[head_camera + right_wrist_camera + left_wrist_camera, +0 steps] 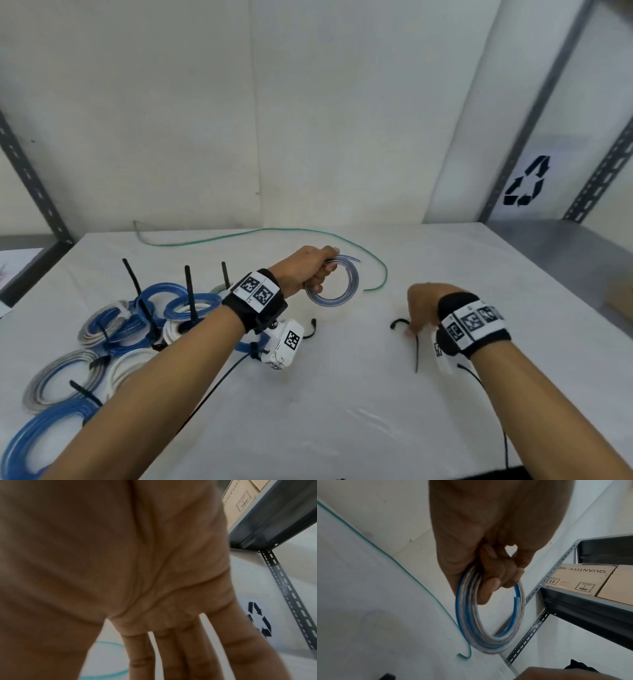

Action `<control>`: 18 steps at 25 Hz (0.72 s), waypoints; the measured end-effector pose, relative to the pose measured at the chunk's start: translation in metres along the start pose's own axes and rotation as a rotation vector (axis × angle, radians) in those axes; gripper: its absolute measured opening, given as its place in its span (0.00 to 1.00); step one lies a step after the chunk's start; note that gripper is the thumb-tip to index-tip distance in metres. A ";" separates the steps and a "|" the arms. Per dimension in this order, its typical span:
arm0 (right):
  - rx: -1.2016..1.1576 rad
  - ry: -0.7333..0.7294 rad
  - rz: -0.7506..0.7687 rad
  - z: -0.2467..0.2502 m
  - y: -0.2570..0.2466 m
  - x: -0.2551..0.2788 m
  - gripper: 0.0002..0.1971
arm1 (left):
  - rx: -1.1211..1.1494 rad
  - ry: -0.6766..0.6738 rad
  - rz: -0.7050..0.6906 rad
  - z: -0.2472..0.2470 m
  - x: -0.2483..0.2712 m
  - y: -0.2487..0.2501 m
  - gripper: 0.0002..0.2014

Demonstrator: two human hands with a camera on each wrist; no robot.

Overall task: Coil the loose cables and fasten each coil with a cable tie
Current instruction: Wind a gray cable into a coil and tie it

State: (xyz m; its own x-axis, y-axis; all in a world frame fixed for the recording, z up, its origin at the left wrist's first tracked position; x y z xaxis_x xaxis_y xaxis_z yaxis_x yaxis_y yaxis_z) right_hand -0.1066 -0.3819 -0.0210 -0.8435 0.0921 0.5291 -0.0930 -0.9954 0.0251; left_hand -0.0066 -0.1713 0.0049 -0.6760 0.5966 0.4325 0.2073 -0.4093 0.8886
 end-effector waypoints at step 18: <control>-1.166 0.684 0.873 0.090 -0.145 0.022 0.10 | 0.436 0.368 -0.268 0.082 0.038 -0.003 0.21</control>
State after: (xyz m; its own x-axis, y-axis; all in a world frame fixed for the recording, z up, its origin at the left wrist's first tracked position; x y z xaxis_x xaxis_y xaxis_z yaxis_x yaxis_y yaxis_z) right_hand -0.0640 -0.2377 0.0633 -0.8886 -0.1514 -0.4331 0.4572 -0.2144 -0.8631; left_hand 0.0254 -0.0910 0.0312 -0.9274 0.3312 0.1741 0.2137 0.0867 0.9730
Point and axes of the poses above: each hand's wrist, its own x-axis away from the middle knuckle, its own z-axis out of the back of the hand, y = z × x, the point moved 6 cm from there along -x, towards the middle knuckle, and after that the axes turned 14 degrees about z, right-handed, at the moved point
